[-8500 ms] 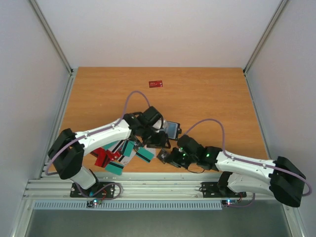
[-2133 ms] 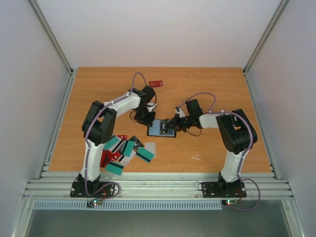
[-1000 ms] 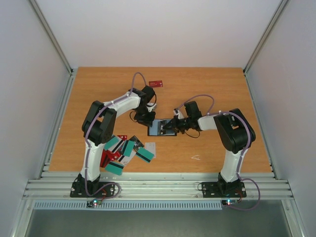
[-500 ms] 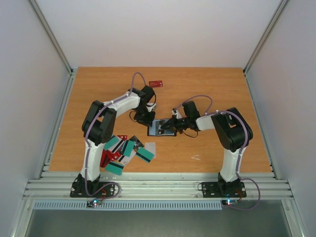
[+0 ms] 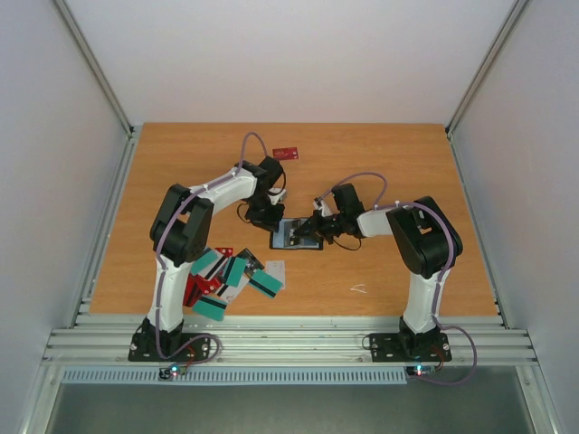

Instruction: Put the credit cards into the card holder

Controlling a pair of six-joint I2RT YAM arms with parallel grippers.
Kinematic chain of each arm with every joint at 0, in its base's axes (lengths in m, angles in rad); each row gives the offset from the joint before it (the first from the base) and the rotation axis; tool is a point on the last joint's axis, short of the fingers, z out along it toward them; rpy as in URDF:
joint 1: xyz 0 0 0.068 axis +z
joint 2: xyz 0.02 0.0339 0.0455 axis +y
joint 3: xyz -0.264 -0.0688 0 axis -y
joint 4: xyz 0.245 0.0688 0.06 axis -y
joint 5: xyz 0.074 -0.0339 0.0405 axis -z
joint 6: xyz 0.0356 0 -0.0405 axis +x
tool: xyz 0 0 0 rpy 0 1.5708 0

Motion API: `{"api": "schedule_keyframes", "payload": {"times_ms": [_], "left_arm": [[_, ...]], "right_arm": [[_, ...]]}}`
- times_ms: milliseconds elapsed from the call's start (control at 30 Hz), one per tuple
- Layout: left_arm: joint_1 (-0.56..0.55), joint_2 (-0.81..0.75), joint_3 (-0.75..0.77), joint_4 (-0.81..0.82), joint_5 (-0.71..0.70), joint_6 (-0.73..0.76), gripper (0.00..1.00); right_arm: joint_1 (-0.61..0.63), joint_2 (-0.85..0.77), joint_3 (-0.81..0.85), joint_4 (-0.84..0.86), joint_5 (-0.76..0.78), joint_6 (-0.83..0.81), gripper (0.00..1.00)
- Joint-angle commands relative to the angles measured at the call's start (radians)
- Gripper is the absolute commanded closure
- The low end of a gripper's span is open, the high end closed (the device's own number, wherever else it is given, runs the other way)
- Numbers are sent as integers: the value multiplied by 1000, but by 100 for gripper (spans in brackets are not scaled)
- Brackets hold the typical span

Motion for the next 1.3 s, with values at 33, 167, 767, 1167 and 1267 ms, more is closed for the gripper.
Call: {"api": "schedule_keyframes", "payload": {"times_ms": [33,167,767,1167,1267], "left_arm": [[-7,30,15,-27,27,13,77],[-8,30,24,-36,36,12,77],[-8,-5,34,-51,12,27,76],[-8,-12,29,-42,9,10,76],[-8,-8,46,-51,6,7,76]], "right_arm": [[21,19,22,-8,50,-7,99],[21,29,44,-27,55,-18,98],[20,0,91,-188,76,-80,76],[20,-35,112,-327,114,-118,47],[21,-28,123,-354,120,-129,44]]}}
